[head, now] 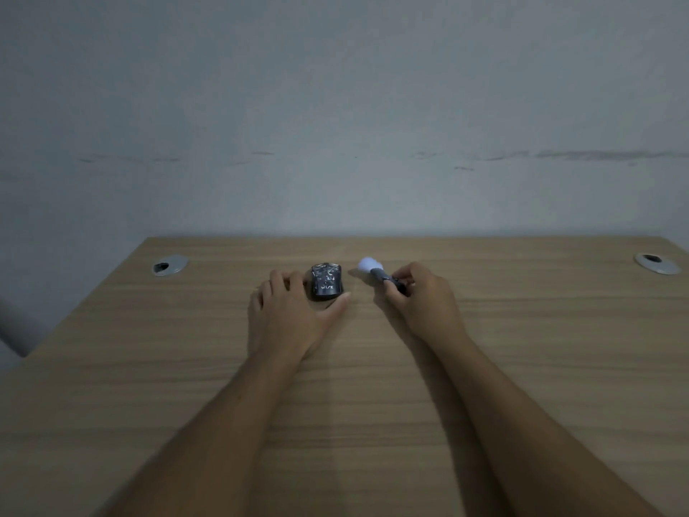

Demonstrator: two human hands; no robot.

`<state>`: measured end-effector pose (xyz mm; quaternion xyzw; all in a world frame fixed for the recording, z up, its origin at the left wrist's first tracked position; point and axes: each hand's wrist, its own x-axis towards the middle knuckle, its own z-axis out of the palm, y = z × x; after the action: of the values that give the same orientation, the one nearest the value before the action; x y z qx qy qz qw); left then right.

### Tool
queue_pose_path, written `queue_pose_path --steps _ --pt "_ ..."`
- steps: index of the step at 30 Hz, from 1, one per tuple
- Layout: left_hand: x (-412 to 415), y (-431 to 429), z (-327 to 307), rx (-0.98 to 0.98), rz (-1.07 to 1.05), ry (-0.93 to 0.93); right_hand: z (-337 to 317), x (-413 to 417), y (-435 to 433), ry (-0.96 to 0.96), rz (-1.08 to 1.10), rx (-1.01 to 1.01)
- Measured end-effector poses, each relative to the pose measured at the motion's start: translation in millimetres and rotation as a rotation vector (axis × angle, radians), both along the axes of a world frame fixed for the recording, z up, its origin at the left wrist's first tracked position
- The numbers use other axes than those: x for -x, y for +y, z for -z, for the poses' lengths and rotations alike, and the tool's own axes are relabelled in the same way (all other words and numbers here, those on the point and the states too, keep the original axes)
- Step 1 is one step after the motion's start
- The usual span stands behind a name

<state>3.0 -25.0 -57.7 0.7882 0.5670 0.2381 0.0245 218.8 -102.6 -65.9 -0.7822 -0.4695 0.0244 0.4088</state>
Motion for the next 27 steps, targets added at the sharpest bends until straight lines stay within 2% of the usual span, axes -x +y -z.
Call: queue_pose_path --steps 5,12,16,19,27 --pt "0 6 6 -0.048 -0.004 0.008 -1 2 -6 0.012 -0.052 -0.073" --pt "1 10 9 -0.030 0.013 -0.017 -12 0 -5 0.156 -0.052 -0.129" --pt "-2 10 9 -0.016 0.009 -0.025 -12 -2 6 0.156 -0.064 -0.141" --pt "-17 12 10 -0.026 -0.017 -0.030 -12 -5 22 0.181 -0.054 -0.226" --pt "-35 35 6 0.058 0.033 -0.151 -10 -11 39 0.211 -0.095 -0.333"
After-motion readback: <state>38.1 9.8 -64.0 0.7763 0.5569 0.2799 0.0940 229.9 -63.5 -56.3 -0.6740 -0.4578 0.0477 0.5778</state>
